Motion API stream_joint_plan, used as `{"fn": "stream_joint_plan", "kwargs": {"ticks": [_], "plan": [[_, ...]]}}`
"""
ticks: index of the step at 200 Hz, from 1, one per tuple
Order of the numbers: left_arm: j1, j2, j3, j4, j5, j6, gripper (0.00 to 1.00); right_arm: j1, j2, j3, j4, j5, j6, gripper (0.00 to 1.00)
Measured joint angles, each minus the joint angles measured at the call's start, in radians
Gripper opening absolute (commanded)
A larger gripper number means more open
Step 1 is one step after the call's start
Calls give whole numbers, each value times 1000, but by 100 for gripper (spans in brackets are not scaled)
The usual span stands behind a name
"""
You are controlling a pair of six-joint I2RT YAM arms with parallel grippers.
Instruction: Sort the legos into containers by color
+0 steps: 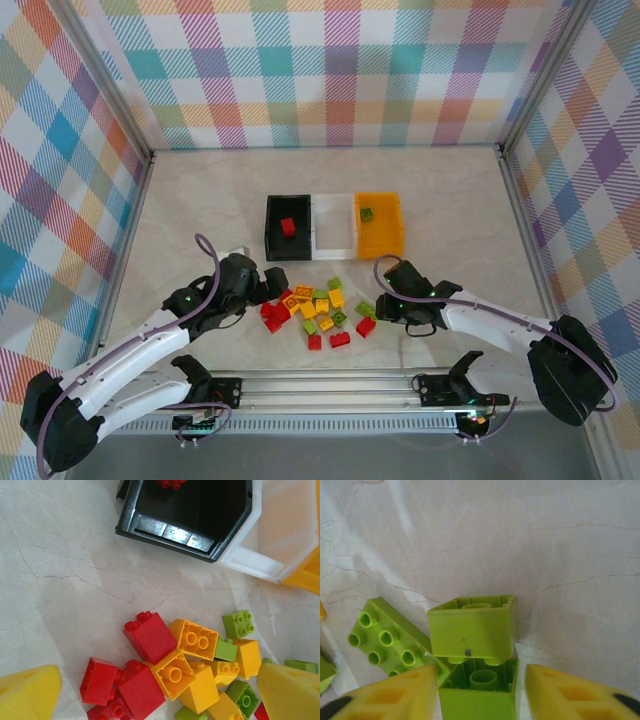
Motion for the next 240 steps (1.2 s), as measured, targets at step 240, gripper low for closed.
{"fn": "stream_joint_plan", "kwargs": {"ticks": [240], "plan": [[-1,-128,26,-137,-44,8,100,-262,612,793,-18,77,-149,62]]}}
